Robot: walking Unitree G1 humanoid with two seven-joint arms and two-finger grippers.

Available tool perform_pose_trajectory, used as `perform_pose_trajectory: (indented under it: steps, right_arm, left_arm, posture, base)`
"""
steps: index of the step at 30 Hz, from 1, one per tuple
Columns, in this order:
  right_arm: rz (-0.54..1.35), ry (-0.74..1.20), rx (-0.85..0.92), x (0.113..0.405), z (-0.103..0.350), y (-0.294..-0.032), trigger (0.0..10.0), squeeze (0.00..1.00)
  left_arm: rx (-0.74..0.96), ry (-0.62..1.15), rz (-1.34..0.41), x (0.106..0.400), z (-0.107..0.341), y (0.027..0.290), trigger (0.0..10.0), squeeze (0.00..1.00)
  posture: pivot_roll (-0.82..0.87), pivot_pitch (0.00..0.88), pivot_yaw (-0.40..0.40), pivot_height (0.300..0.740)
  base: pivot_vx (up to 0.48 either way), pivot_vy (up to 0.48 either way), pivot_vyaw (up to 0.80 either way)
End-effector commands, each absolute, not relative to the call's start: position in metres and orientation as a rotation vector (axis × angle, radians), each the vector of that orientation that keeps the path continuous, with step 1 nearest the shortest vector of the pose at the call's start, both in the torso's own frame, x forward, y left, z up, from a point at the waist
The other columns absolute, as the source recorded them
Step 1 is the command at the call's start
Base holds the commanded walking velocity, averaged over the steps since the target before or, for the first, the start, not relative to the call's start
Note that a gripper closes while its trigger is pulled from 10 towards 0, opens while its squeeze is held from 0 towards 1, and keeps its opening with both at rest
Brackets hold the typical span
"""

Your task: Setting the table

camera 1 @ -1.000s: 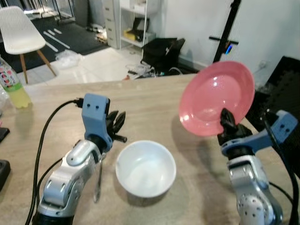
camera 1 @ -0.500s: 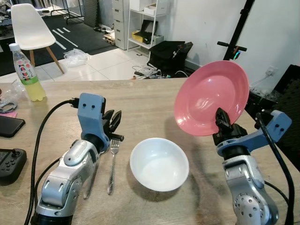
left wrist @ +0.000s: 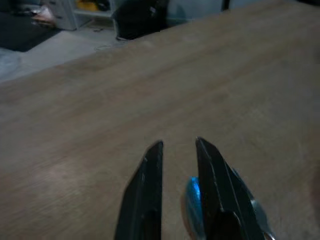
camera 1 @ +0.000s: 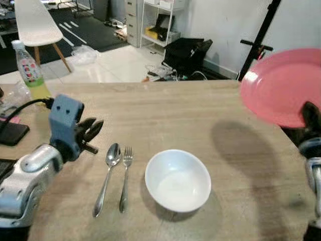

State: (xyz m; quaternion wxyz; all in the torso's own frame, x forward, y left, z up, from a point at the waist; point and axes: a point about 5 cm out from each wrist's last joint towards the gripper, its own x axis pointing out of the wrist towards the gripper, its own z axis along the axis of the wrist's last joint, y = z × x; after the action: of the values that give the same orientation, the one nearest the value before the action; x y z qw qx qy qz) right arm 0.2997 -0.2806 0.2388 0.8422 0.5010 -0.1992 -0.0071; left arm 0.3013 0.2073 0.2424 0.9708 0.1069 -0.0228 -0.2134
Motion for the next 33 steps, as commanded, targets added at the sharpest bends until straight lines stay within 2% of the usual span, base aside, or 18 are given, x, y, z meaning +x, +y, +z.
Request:
perform_pose_trajectory:
  steps: [1,3,9,26,33]
  right_arm:
    - [-0.062,-0.376,1.082,0.302,0.228,-0.285,10.0,0.00]
    - [-0.054,-0.353,1.130,0.305,0.229,-0.285,10.0,0.00]
    - [-0.058,-0.205,1.118,0.309,0.218,-0.281,10.0,0.00]
    - [-0.097,-0.088,1.177,0.273,0.191,-0.251,10.0,0.00]
    - [-0.097,-0.073,1.184,0.269,0.184,-0.244,10.0,0.00]
  left_arm:
    - [0.252,-0.017,-0.458,0.297,0.235,0.206,10.0,0.00]
    - [0.263,-0.006,-0.468,0.295,0.231,0.205,10.0,0.00]
    - [0.289,0.019,-0.494,0.290,0.221,0.203,10.0,0.00]
    - [0.293,0.020,-0.491,0.287,0.215,0.196,10.0,0.00]
    - [0.292,0.013,-0.503,0.288,0.214,0.191,10.0,0.00]
  posture:
    - [0.08,0.108,0.005,0.740]
    - [0.09,0.114,0.007,0.740]
    - [0.09,0.117,-0.003,0.740]
    - [0.08,0.125,-0.005,0.740]
    - [0.07,0.124,0.002,0.740]
  base:
    - [0.000,0.000,0.00]
    - [0.000,0.000,0.00]
    - [0.000,0.000,0.00]
    - [0.000,0.000,0.00]
    - [0.000,0.000,0.00]
